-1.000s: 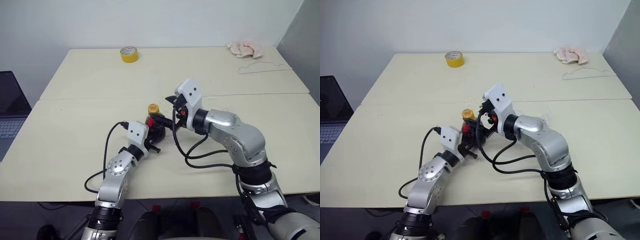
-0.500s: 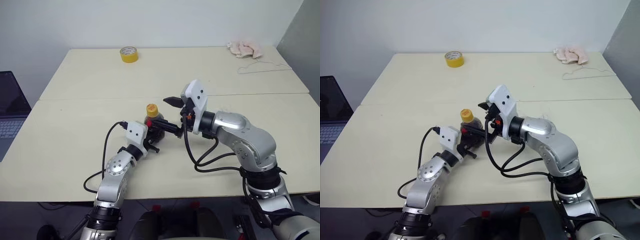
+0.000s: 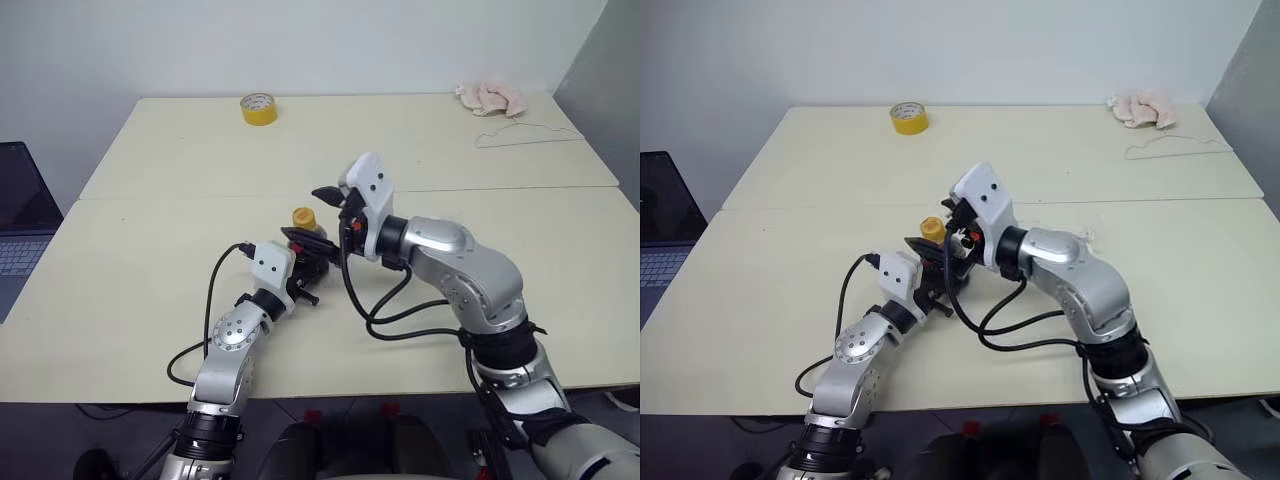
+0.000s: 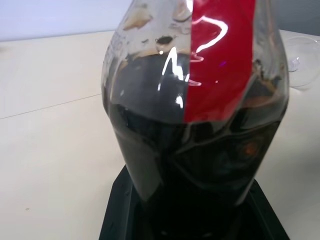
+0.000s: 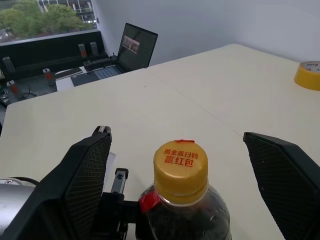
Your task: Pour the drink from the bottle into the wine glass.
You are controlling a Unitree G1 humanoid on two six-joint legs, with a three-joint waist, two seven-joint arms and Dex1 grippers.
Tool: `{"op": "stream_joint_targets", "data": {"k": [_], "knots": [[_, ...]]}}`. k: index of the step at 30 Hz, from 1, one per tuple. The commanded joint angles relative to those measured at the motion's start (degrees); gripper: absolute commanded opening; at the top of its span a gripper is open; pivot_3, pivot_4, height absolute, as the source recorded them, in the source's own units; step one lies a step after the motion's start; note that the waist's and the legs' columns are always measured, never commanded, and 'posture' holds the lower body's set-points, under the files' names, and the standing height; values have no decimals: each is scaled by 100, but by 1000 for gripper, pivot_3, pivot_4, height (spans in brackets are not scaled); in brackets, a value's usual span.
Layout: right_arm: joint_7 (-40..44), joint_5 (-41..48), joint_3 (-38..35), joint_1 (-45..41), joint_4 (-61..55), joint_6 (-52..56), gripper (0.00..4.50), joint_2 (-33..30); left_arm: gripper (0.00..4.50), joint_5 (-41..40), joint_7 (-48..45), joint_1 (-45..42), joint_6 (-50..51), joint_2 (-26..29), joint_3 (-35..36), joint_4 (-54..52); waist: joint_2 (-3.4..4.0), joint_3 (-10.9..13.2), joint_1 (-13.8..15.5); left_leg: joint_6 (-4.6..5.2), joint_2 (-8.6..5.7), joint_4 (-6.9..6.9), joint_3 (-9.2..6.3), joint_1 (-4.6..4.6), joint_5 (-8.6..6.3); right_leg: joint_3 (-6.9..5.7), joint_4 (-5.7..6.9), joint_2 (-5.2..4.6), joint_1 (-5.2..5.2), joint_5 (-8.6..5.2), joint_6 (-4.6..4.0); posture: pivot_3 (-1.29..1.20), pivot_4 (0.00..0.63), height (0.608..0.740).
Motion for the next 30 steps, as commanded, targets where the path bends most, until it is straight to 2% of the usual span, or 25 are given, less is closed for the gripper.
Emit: {"op": "stream_joint_targets", "data": {"k": [1,12,30], "knots": [[-70,-66,63,-167,-59,-126,4500,137,752,-8,45,-67,-119,9,72,-169,0,0,-1,0,0,0,0,0,0,0,0,0,0,0,0,0,150,740],[-434,-499,109,-503,832,-226,4500,624,746,2,61,-66,-140,-14,53,-144,0,0,-3,0,0,1,0,0,0,0,1,0,-1,0,0,0,150,740],[-591,-634,-153,-672,1285,-375,4500,743,746,27,71,-62,-220,10,12,-55,1,0,-6,0,0,0,0,0,0,1,1,0,-2,0,0,0,150,740]]}}
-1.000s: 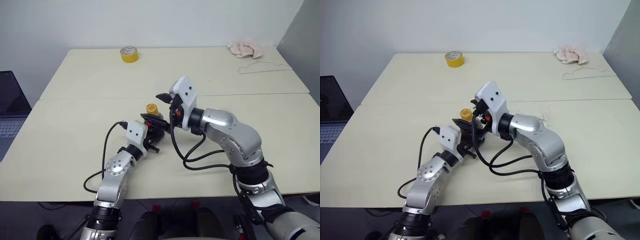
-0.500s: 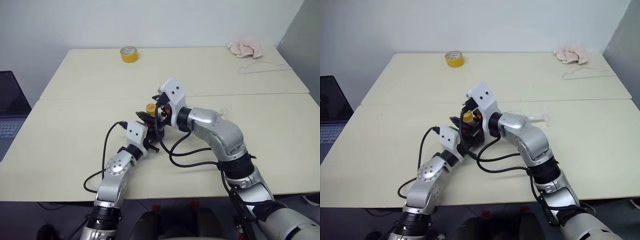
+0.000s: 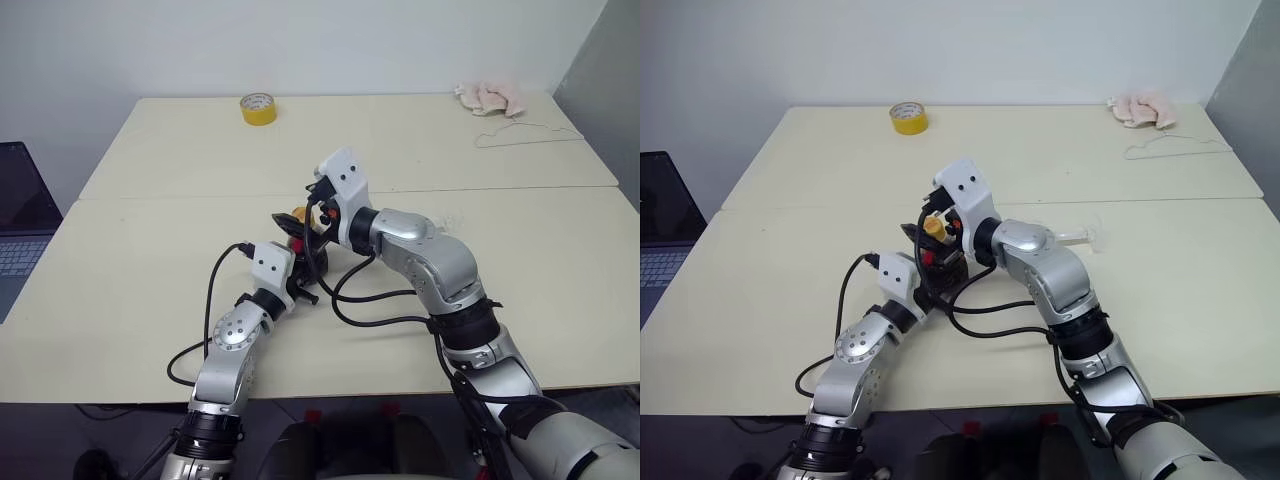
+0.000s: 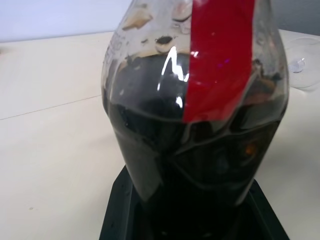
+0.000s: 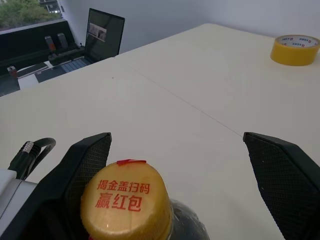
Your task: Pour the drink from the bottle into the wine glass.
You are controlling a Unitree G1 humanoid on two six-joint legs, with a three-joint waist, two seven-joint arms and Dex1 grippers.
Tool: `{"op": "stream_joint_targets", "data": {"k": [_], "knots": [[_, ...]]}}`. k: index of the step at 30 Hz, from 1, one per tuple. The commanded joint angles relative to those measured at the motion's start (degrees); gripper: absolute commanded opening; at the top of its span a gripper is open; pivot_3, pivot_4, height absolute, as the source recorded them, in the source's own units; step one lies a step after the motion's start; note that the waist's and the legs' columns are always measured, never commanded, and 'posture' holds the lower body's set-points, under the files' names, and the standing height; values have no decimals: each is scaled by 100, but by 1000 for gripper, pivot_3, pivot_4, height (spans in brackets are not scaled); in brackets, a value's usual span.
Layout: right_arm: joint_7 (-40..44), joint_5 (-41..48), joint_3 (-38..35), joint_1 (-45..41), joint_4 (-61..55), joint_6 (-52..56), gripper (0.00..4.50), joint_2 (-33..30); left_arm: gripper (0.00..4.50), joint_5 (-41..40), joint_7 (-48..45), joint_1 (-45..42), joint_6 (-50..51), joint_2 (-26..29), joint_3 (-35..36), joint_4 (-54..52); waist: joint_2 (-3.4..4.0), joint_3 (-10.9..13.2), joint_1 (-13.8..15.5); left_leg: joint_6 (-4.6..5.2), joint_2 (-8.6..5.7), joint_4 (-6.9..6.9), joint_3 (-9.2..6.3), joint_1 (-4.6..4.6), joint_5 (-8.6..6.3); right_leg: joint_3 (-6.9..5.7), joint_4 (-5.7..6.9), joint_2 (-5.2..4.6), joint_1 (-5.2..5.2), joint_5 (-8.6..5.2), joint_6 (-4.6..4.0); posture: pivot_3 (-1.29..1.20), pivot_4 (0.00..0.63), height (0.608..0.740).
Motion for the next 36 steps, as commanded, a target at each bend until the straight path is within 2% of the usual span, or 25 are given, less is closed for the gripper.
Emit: {"op": "stream_joint_targets", "data": {"k": [1,8,36], "knots": [[-43,13,-234,-160,-96,-77,4500,7,746,16,-28,-56,-170,19,22,-93,0,0,0,0,0,0,0,0,0,0,0,0,0,0,0,0,150,740],[-77,50,-402,-130,-89,-19,4500,-31,746,23,-42,-80,-190,50,40,-61,0,0,0,0,0,0,0,0,0,0,0,0,0,0,0,0,150,740],[215,381,-255,371,-1093,282,4500,-321,739,87,-115,-145,-245,24,11,50,0,0,2,0,0,0,0,0,0,0,0,0,1,0,0,0,150,740]]}}
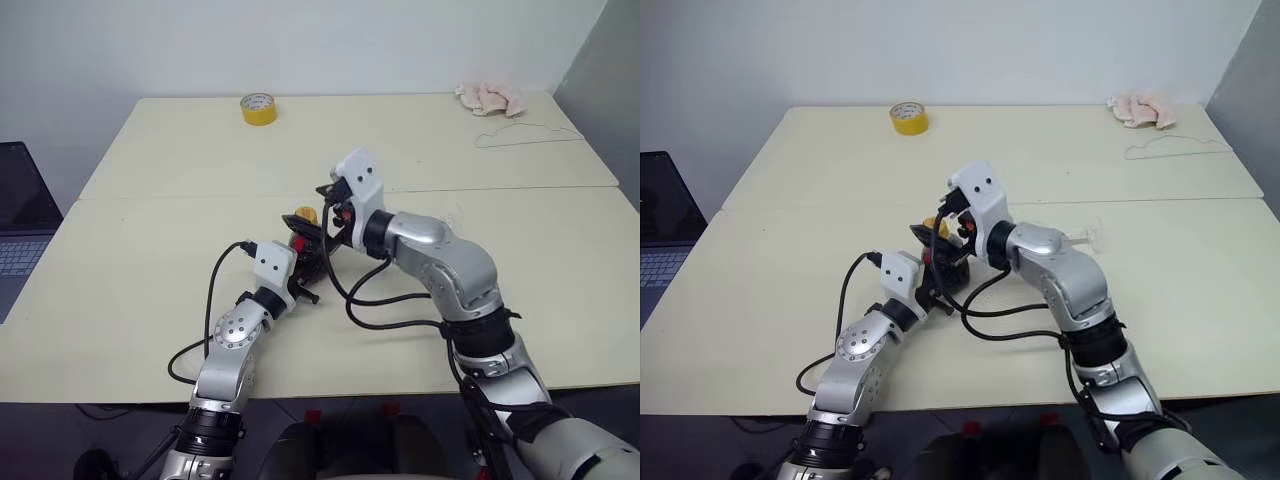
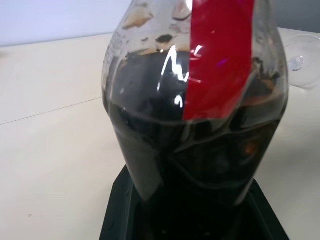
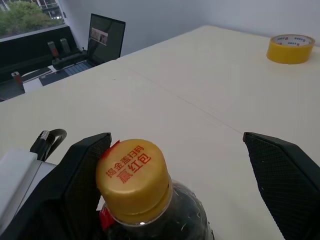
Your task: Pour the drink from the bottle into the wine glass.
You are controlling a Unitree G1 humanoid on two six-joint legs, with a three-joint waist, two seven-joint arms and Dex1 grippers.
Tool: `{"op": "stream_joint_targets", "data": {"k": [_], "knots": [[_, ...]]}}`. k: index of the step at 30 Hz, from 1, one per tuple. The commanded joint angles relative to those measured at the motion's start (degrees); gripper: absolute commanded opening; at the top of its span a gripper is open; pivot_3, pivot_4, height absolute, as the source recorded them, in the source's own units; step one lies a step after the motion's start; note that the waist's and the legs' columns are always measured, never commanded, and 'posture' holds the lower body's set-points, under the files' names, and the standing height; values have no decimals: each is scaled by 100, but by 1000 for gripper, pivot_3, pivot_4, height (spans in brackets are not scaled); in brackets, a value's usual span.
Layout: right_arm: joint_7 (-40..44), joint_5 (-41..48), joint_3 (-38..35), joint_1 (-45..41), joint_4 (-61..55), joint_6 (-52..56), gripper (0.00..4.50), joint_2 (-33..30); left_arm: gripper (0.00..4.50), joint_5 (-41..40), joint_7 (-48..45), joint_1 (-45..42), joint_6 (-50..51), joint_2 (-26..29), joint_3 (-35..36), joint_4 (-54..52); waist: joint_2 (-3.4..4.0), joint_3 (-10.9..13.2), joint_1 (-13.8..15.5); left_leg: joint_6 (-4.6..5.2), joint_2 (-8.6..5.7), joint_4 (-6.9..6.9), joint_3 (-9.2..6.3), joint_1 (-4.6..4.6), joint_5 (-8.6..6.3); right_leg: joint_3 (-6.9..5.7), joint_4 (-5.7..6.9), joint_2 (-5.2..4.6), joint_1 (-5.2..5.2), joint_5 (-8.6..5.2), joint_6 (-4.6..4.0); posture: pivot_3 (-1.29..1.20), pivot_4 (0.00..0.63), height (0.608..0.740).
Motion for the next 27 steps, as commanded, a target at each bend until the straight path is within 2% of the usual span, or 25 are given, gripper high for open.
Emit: {"op": "stream_joint_targets", "data": {"k": [1,20,27], "knots": [[98,145,-48,47,-412,-26,4500,-12,739,3,-4,-66,-130,13,26,-75,0,0,0,0,0,0,0,0,0,0,0,0,0,0,0,0,150,740],[190,230,-74,226,-649,87,4500,-102,739,14,-6,-81,-135,23,32,-50,0,0,0,0,0,0,0,0,0,0,0,0,0,0,0,0,150,740],[84,313,-41,5,-536,129,4500,102,739,17,-1,-72,-127,18,25,-69,0,0,0,0,0,0,0,0,0,0,0,0,0,0,0,0,150,740]]}}
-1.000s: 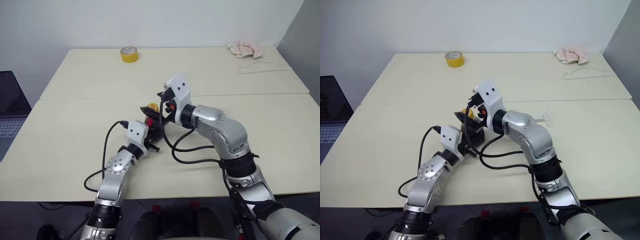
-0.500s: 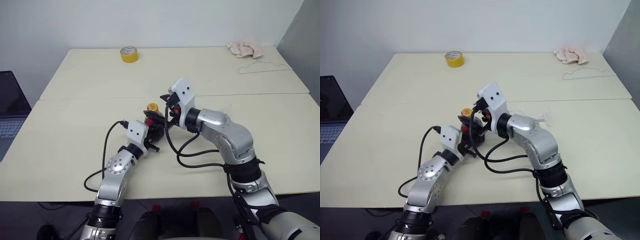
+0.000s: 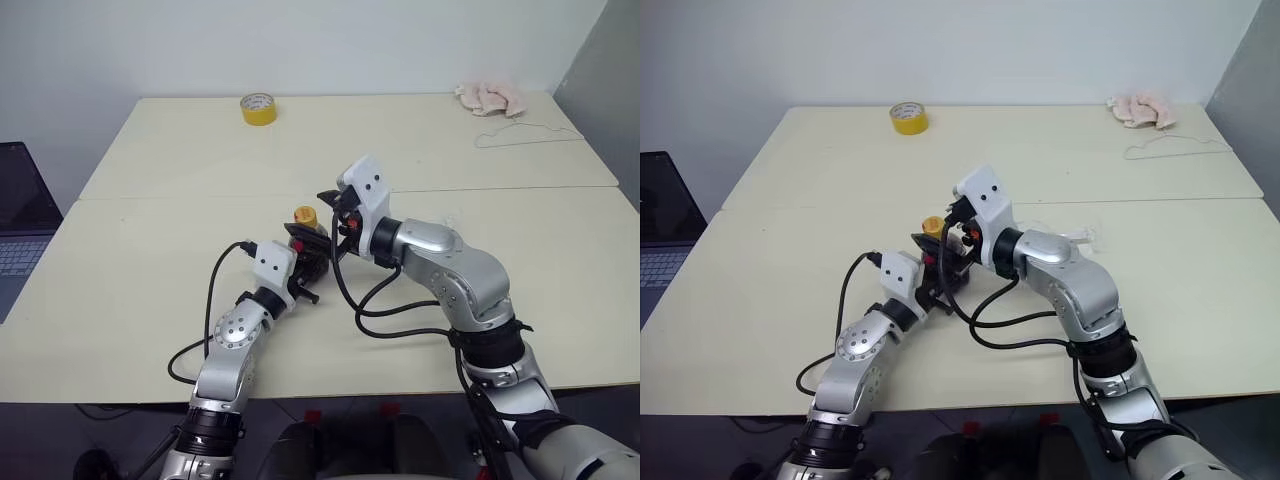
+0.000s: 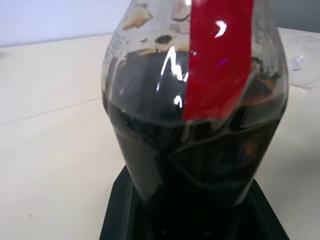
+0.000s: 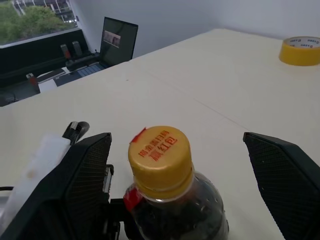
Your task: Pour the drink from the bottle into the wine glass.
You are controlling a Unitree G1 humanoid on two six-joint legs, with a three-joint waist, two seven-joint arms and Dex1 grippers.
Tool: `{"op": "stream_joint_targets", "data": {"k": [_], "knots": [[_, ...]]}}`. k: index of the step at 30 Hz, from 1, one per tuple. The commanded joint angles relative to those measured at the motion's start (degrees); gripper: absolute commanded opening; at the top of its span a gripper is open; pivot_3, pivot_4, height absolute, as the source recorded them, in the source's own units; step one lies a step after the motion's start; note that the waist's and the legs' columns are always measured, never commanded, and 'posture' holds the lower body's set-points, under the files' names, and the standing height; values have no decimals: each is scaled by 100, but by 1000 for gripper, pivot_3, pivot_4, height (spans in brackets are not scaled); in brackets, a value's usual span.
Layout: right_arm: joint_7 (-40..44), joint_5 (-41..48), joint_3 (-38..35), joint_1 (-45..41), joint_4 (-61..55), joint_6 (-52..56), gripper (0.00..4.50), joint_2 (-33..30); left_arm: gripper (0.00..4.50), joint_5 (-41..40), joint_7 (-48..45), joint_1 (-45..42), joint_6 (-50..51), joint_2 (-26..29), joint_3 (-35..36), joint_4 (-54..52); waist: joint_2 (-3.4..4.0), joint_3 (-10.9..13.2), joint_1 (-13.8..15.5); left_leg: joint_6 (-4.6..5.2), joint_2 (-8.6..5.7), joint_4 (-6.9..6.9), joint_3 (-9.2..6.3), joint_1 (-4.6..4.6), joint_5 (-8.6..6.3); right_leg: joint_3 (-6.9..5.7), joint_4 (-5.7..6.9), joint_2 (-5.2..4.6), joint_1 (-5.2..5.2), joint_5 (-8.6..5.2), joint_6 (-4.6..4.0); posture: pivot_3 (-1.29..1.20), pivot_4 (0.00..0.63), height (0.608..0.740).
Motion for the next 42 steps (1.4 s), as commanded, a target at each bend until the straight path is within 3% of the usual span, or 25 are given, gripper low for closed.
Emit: {"op": "stream_joint_targets", "data": {"k": [1,13,42], "knots": [[-38,49,-24,-232,-77,-64,4500,118,739,11,0,-70,-118,17,22,-79,0,0,0,0,0,0,0,0,0,0,0,0,0,0,0,0,150,740],[-352,-261,-146,-571,677,-279,4500,344,739,16,23,-5,-127,32,52,-109,0,0,-1,0,1,0,0,1,0,0,0,0,-1,0,0,0,150,740],[-122,20,-218,-204,74,-262,4500,-140,738,89,15,-38,-109,50,25,-113,0,0,-1,0,0,0,0,1,0,0,0,0,0,0,0,0,150,740]]}}
